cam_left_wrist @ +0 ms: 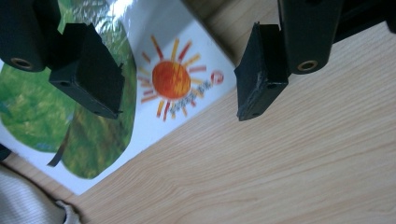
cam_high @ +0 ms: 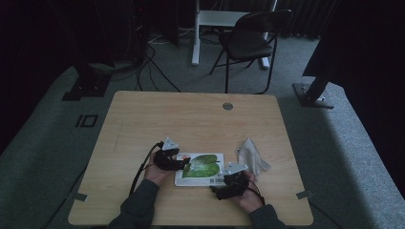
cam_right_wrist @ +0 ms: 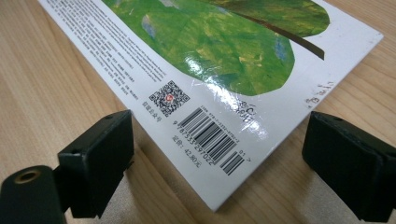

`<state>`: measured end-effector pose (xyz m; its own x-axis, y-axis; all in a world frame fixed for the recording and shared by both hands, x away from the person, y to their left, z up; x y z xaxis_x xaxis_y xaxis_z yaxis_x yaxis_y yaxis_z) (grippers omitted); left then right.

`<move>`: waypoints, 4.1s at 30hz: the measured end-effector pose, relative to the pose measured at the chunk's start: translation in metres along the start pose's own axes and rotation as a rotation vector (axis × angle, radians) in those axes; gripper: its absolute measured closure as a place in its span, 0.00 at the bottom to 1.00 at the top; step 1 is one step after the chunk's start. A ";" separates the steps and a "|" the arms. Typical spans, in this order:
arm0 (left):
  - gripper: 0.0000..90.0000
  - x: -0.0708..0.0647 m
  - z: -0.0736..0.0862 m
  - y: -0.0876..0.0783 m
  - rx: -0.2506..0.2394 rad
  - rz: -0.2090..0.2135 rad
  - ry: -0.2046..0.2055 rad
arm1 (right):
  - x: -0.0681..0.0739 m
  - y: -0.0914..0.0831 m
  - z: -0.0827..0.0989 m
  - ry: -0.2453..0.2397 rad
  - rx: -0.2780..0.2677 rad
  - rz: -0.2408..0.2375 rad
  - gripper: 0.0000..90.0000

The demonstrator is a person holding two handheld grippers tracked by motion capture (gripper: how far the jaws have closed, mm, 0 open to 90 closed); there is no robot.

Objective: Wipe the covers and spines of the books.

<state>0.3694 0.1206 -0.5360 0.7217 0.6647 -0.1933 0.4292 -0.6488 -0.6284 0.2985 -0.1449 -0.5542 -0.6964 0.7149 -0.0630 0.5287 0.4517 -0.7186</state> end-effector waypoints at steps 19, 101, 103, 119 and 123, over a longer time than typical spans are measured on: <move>0.37 -0.008 -0.006 -0.007 -0.017 0.000 0.040 | 0.004 0.003 -0.002 -0.018 -0.014 -0.024 0.10; 0.40 -0.004 -0.019 -0.038 -0.154 0.109 -0.043 | 0.008 0.002 -0.011 -0.044 -0.021 0.059 0.10; 0.40 -0.004 -0.019 -0.037 -0.154 0.106 -0.039 | 0.008 0.001 -0.012 -0.047 -0.022 0.060 0.10; 0.40 -0.008 -0.025 -0.041 -0.182 0.113 -0.036 | 0.016 0.004 -0.018 -0.093 -0.070 0.086 0.10; 0.40 -0.008 -0.025 -0.041 -0.182 0.111 -0.039 | 0.017 0.005 -0.020 -0.102 -0.076 0.089 0.10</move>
<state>0.3597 0.1326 -0.4897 0.7499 0.5972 -0.2845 0.4419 -0.7723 -0.4564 0.2991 -0.1203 -0.5453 -0.6887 0.6979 -0.1966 0.6230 0.4309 -0.6528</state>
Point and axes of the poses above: each handheld gripper's, and its own axes: y roughly forward along the jaws, z roughly out of its underside, x roughly to its left, the point moved 1 cm from there along y, roughly forward along the jaws, and after that the axes turned 6 degrees about z, right-handed, at the moved point
